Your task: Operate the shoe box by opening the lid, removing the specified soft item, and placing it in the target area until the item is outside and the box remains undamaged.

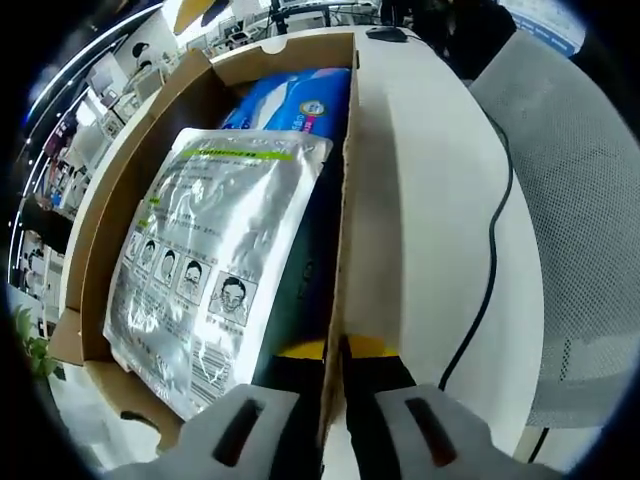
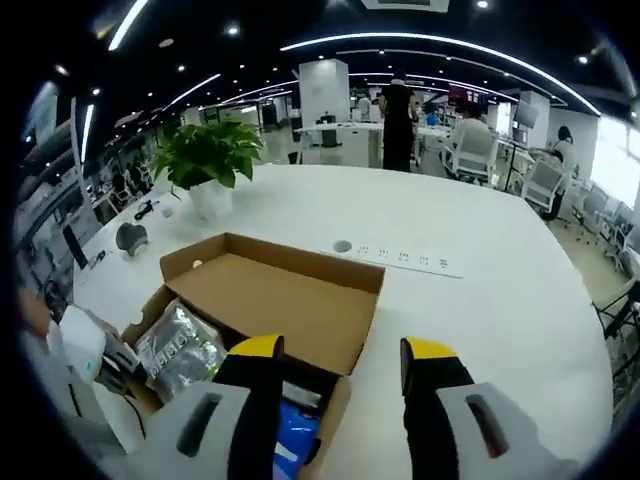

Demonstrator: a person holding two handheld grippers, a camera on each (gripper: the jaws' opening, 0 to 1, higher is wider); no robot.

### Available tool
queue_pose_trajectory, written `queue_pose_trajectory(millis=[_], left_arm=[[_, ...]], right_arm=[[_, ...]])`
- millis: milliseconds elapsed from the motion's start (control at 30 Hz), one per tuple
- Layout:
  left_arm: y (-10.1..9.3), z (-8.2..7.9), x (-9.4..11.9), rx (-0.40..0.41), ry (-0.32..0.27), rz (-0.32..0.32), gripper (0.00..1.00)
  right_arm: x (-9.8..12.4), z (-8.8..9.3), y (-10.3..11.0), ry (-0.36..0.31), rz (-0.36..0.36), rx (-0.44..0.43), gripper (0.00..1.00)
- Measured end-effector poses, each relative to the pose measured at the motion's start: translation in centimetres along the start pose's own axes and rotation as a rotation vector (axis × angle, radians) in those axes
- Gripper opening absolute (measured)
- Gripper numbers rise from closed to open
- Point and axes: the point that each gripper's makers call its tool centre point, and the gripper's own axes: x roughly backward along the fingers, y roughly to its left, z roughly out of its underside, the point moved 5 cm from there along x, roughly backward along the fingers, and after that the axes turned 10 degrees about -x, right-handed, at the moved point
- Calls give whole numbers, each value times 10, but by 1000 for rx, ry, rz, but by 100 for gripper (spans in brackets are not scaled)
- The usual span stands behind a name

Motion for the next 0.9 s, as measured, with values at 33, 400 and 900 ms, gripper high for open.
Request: queue_pose_trajectory(millis=[33,400,900], left_arm=[[0,0,0,0,0,0,3],[-1,0,0,-3,-1,0,3],[0,0,1,-7,-2,-2,3]], right_arm=[[3,-1,0,-8,1,1,46],[24,4,16,-13,-150,-57,74],[47,0,24,-93,-229,-111,83]])
